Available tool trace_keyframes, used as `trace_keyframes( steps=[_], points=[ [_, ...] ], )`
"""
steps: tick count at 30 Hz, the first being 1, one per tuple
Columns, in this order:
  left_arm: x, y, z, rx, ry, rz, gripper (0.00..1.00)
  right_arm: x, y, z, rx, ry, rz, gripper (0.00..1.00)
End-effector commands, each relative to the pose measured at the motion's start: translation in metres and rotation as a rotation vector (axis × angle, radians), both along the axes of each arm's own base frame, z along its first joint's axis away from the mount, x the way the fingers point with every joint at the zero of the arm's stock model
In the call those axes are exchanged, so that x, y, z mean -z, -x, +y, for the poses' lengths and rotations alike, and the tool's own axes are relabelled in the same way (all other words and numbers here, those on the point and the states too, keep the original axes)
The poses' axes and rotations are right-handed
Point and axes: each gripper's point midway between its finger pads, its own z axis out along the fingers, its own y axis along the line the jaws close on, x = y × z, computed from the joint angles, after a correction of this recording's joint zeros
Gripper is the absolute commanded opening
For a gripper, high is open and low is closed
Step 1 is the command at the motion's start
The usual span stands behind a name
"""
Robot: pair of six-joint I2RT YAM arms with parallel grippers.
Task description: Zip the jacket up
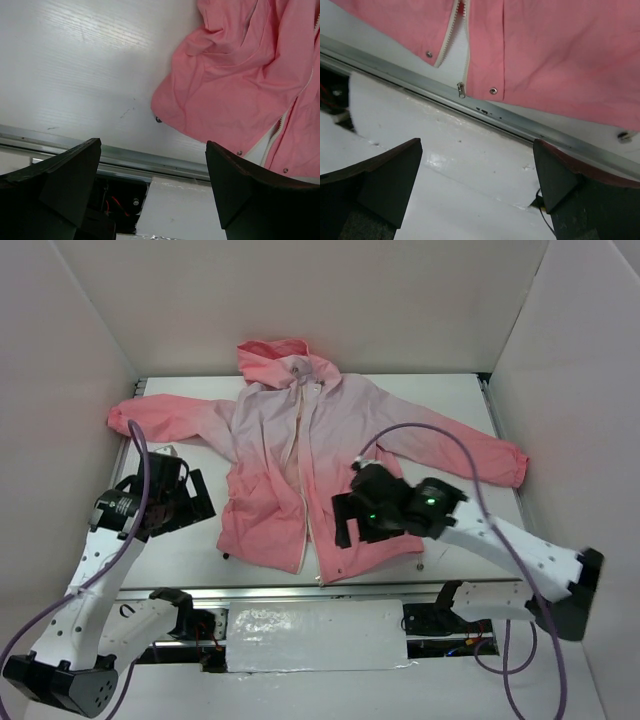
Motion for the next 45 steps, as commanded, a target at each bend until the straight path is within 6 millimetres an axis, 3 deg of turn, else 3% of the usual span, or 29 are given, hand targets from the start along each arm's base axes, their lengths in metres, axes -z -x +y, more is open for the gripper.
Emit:
trace_keyframes(
  steps=[1, 6, 13, 16, 20, 25, 28, 29, 31, 32, 36, 38, 40, 42, 44, 45],
  points=[
    [-0.012, -0.005, -0.015, 0.015, 0.094, -0.07, 0.99, 0.024, -0.012, 0.03, 0.091, 0.086, -0.047, 0.99],
    [-0.014, 0.004, -0.013, 0.026, 0.083, -0.063, 0.99, 0.081, -0.01, 0.055, 0.085, 0.202, 0.008, 0.96],
    [-0.009, 0.015, -0.008, 0.025, 0.065, -0.047, 0.99, 0.135, 0.003, 0.061, 0.061, 0.269, 0.053, 0.91],
    [-0.009, 0.017, -0.008, 0.028, 0.063, -0.042, 0.99, 0.165, 0.007, 0.054, 0.082, 0.327, 0.086, 0.88],
    [-0.011, 0.017, -0.007, 0.032, 0.06, -0.042, 0.99, 0.185, 0.011, 0.058, 0.078, 0.32, 0.113, 0.85],
    [-0.01, 0.019, -0.006, 0.033, 0.051, -0.035, 0.99, 0.203, 0.014, 0.055, 0.08, 0.325, 0.13, 0.65],
    [-0.007, 0.021, -0.007, 0.033, 0.061, -0.034, 0.99, 0.215, 0.023, 0.056, 0.068, 0.308, 0.165, 0.39],
    [-0.006, 0.021, -0.008, 0.036, 0.066, -0.036, 0.99, 0.219, 0.025, 0.054, 0.069, 0.31, 0.177, 0.25],
    [-0.005, 0.022, -0.008, 0.034, 0.07, -0.034, 0.99, 0.225, 0.029, 0.054, 0.07, 0.303, 0.198, 0.13],
    [-0.004, 0.023, -0.01, 0.037, 0.077, -0.031, 0.99, 0.227, 0.031, 0.052, 0.07, 0.304, 0.203, 0.0],
    [-0.005, 0.023, -0.025, 0.09, 0.148, -0.04, 0.99, 0.214, 0.029, 0.061, 0.068, 0.23, 0.184, 0.0],
    [-0.002, 0.022, -0.04, 0.129, 0.222, -0.041, 0.97, 0.189, 0.024, 0.075, 0.052, 0.11, 0.139, 0.0],
    [-0.004, 0.021, -0.078, 0.248, 0.411, -0.072, 0.95, 0.155, 0.017, 0.093, 0.045, -0.046, 0.084, 0.0],
    [-0.014, 0.02, -0.118, 0.369, 0.651, -0.139, 0.93, 0.134, 0.013, 0.103, 0.042, -0.145, 0.046, 0.0],
    [-0.025, 0.02, -0.138, 0.399, 0.816, -0.176, 0.93, 0.11, 0.011, 0.107, 0.041, -0.231, 0.018, 0.0],
    [-0.018, 0.023, -0.143, 0.417, 0.867, -0.191, 0.93, 0.104, 0.01, 0.108, 0.041, -0.257, 0.011, 0.0]
  ],
)
